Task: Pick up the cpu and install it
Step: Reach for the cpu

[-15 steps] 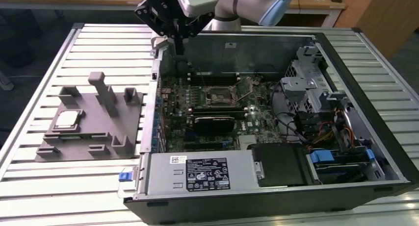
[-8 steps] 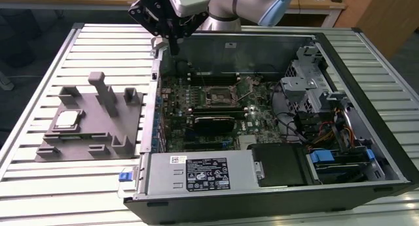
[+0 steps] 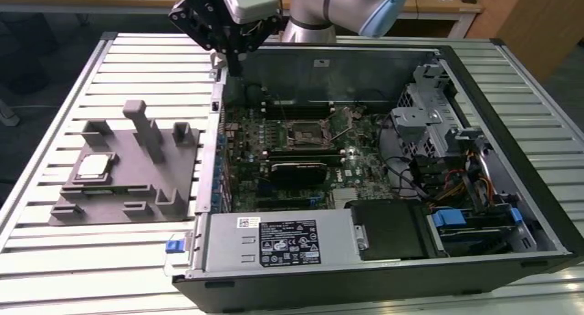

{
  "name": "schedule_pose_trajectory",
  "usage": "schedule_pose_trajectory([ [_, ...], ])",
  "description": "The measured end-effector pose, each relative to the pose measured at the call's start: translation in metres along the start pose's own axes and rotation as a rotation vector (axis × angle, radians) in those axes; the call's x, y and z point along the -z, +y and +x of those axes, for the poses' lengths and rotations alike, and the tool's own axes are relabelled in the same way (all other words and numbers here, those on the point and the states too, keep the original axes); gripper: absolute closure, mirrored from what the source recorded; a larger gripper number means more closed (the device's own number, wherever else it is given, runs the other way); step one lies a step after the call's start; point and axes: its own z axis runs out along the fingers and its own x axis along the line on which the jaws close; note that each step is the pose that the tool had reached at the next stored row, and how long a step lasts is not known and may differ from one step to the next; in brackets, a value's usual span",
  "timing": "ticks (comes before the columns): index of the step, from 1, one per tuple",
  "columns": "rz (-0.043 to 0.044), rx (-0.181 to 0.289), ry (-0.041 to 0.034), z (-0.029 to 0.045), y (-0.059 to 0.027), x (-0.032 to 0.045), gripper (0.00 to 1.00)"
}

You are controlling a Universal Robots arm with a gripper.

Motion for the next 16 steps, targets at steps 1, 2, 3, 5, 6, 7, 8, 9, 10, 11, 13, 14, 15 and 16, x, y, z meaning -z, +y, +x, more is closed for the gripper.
schedule_pose_trajectory([
  [1, 0.0000, 0.000, 0.0000, 0.0014, -0.0001, 0.0001, 0.89],
  [2, -0.0001, 0.000, -0.0001, 0.0027, -0.0002, 0.0000, 0.89],
  [3, 0.0000, 0.000, 0.0000, 0.0041, -0.0003, 0.0001, 0.89],
  [5, 0.0000, 0.000, 0.0000, 0.0070, -0.0006, 0.0002, 0.89],
  [6, 0.0000, 0.000, 0.0000, 0.0086, -0.0007, 0.0002, 0.89],
  [7, 0.0000, 0.000, 0.0000, 0.0100, -0.0008, 0.0003, 0.89],
  [8, 0.0000, 0.000, 0.0000, 0.0115, -0.0009, 0.0003, 0.89],
  [9, 0.0000, 0.000, 0.0000, 0.0130, -0.0010, 0.0003, 0.89],
  [10, 0.0000, 0.000, 0.0000, 0.0146, -0.0011, 0.0004, 0.89],
  [11, 0.0000, 0.000, 0.0000, 0.0162, -0.0013, 0.0004, 0.89],
  [13, 0.0000, 0.000, -0.0001, 0.0196, -0.0015, 0.0005, 0.89],
  [14, 0.0000, 0.000, -0.0001, 0.0212, -0.0017, 0.0006, 0.89],
  [15, 0.0000, 0.000, -0.0001, 0.0231, -0.0018, 0.0006, 0.89],
  [16, 0.0000, 0.000, -0.0001, 0.0248, -0.0019, 0.0007, 0.89],
])
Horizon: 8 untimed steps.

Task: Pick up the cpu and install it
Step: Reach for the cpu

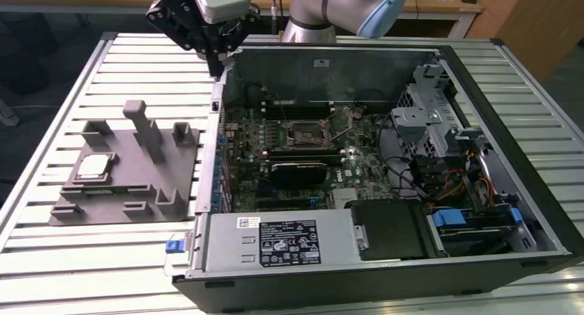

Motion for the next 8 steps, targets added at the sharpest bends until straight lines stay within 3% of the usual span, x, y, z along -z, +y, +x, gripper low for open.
schedule_pose_trajectory([
  [8, 0.0001, 0.000, 0.0000, 0.0134, -0.0010, 0.0004, 0.89],
])
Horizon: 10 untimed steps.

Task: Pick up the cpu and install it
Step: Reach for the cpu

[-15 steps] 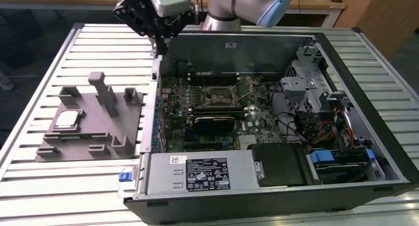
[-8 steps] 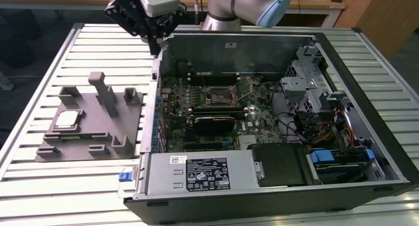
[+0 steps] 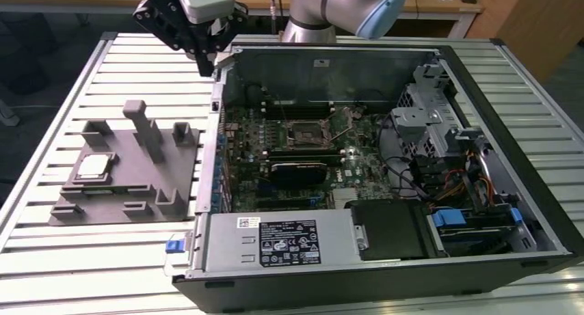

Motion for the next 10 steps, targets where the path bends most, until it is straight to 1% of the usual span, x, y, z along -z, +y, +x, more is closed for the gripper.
schedule_pose_trajectory([
  [10, -0.0001, 0.000, -0.0002, 0.0159, -0.0013, 0.0004, 0.89],
])
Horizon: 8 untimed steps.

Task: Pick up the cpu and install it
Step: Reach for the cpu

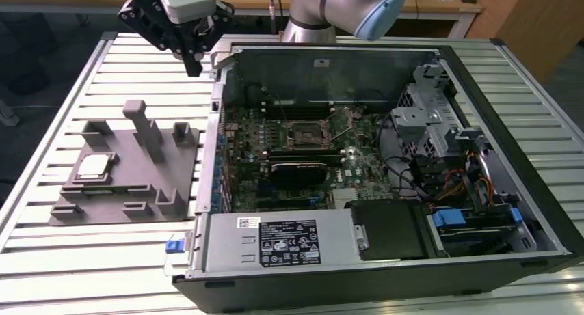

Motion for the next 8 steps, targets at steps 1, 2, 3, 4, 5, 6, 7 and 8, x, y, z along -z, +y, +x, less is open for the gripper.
schedule_pose_trajectory([
  [1, 0.0000, 0.000, 0.0000, 0.0016, -0.0001, 0.0001, 0.89],
  [2, 0.0000, 0.000, 0.0001, 0.0032, -0.0003, 0.0001, 0.89],
  [3, 0.0000, 0.000, 0.0000, 0.0047, -0.0004, 0.0001, 0.89],
  [4, 0.0000, 0.000, 0.0001, 0.0062, -0.0005, 0.0002, 0.89],
  [5, 0.0001, 0.000, 0.0001, 0.0076, -0.0006, 0.0003, 0.89],
  [6, 0.0001, 0.000, 0.0001, 0.0090, -0.0007, 0.0003, 0.89],
  [7, 0.0001, 0.000, 0.0001, 0.0104, -0.0008, 0.0004, 0.89],
  [8, 0.0001, 0.000, 0.0000, 0.0117, -0.0009, 0.0004, 0.89],
])
